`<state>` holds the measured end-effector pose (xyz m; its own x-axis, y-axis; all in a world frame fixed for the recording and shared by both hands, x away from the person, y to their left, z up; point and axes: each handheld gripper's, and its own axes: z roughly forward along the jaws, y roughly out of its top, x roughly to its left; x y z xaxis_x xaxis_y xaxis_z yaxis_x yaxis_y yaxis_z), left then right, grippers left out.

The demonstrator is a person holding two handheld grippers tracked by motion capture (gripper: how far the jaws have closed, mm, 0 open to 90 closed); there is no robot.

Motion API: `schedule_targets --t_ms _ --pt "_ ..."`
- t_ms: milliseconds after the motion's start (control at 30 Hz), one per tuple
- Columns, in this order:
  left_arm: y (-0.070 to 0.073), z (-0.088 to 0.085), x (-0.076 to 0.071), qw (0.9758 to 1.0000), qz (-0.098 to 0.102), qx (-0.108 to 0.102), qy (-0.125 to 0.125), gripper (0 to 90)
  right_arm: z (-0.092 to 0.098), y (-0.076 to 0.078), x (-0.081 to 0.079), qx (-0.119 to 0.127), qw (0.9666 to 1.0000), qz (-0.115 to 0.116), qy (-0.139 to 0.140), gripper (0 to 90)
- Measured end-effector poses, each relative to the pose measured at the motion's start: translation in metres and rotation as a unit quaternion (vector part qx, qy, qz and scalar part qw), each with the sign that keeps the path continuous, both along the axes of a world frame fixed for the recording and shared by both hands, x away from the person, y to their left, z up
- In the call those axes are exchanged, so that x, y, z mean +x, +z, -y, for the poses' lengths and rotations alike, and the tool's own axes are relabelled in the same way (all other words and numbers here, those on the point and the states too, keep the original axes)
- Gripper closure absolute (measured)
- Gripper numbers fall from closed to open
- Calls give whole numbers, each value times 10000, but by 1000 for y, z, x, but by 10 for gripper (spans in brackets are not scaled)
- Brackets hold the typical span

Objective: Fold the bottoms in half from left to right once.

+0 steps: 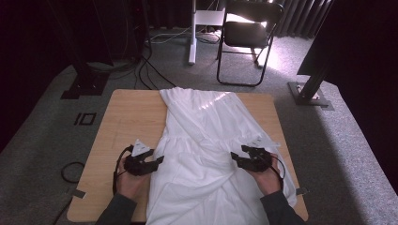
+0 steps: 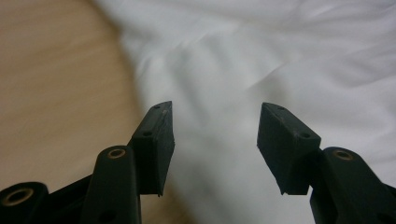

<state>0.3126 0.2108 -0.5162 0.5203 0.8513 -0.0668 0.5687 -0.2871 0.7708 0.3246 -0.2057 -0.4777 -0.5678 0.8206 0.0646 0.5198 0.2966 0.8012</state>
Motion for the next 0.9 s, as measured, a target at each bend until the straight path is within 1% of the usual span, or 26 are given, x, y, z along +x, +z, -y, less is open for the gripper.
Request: schedule_targets --t_ms 67,100,133,167,200,233,267,300,333,367,400,433,467,533,600,667,767,833,900 --pt "-9 -8 -4 9997 -163 -135 85 434 -11 -1 3 -78 9999 -53 70 414" --pt "-13 -10 -6 9995 -232 -195 67 421 -15 -3 4 -159 9998 -102 102 409" --pt "-17 -11 -7 9993 -305 -211 62 415 -18 -6 6 -250 9995 -176 82 407" --pt "-21 -10 -8 9992 -357 -189 77 406 -21 -10 7 -321 9991 -273 96 408" --pt "-24 -10 -8 9989 -401 -211 75 396 -22 -14 8 -404 9982 -424 124 414" --pt "-27 -8 -8 9988 -450 -166 65 393 -23 -18 10 -473 9969 -610 121 425" --pt "-28 -7 -9 9993 -359 -84 96 394 -23 -21 11 -533 9959 -723 119 453" --pt "-28 -6 -11 9995 -305 -95 78 400 -22 -25 12 -589 9948 -812 155 578" --pt "-28 -5 -11 9994 -312 -110 41 399 -20 -27 12 -629 9940 -863 229 764" --pt "-28 -5 -11 9995 -309 -113 28 398 -19 -27 11 -659 9938 -864 257 853" --pt "-28 -5 -11 9995 -310 -85 29 396 -17 -26 11 -705 9937 -834 239 886" --pt "-29 -6 -11 9994 -326 -74 34 391 -14 -23 9 -701 9945 -742 217 889" --pt "-29 -6 -10 9994 -341 -100 49 389 -11 -18 7 -652 9958 -608 195 890" --pt "-30 -6 -9 9991 -388 -153 49 382 -3 -4 3 -526 9982 -262 88 890" --pt "-30 -5 -9 9991 -384 -202 22 382 6 11 -1 -446 9990 62 -73 891" --pt "-30 -3 -10 9989 -372 -268 -26 382 16 23 -4 -353 9987 299 -190 892" --pt "-32 1 -9 9986 -419 -294 -117 371 26 34 -5 -238 9980 473 -344 892" --pt "-34 6 -8 9979 -492 -395 -158 365 30 38 -5 -156 9975 543 -414 892" --pt "-37 13 -7 9973 -561 -424 -233 362 32 41 -5 -76 9971 606 -453 892"
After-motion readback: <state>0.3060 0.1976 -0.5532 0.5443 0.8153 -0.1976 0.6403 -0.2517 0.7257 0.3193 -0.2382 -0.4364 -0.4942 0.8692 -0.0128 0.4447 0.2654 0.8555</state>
